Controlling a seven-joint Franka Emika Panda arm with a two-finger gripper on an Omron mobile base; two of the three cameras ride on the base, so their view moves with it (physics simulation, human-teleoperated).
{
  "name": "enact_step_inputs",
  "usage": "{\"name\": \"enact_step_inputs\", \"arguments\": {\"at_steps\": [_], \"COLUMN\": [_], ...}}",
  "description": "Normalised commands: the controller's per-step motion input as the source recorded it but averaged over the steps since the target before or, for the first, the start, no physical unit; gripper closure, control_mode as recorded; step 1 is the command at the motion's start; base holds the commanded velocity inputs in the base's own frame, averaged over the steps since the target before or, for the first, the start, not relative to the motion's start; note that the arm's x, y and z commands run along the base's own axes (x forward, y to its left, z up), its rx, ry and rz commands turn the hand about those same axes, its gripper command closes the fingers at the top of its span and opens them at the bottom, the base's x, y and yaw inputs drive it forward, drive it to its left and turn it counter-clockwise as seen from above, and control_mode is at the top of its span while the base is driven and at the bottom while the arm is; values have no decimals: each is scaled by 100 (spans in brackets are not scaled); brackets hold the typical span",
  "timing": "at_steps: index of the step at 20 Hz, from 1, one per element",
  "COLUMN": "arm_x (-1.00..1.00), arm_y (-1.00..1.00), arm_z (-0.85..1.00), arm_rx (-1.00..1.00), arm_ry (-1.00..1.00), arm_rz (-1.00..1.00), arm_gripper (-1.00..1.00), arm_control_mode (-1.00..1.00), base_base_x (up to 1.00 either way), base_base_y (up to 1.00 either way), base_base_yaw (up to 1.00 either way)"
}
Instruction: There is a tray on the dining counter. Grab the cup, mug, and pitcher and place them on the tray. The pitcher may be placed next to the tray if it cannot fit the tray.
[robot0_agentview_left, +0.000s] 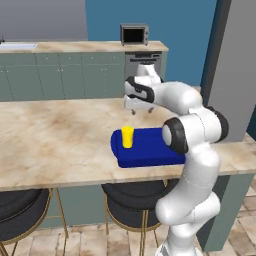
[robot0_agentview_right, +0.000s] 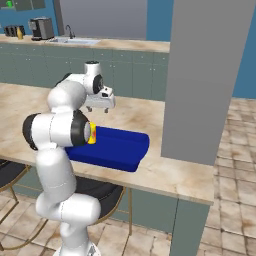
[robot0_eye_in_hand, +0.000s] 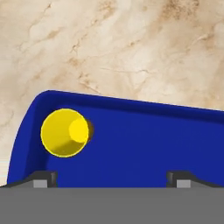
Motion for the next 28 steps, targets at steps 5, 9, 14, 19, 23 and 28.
{"name": "enact_step_inputs", "arguments": {"at_steps": [5,9,14,19,23,28], "arm_x": [-79,-100,-100,-100,-86,-88], "arm_y": [-19,-29,-32,-29,-15,-19], "arm_z": [59,12,3,21,27,11], "arm_rx": [0,0,0,0,0,0], "arm_ry": [-9,-18,-17,-11,-5,0], "arm_rz": [0,0,0,0,0,0], "arm_gripper": [-100,-100,-100,-100,-100,-100], "arm_control_mode": [-100,-100,-100,-100,-100,-100], "base_base_x": [0,0,0,0,0,0], "base_base_y": [0,0,0,0,0,0], "base_base_yaw": [0,0,0,0,0,0]}}
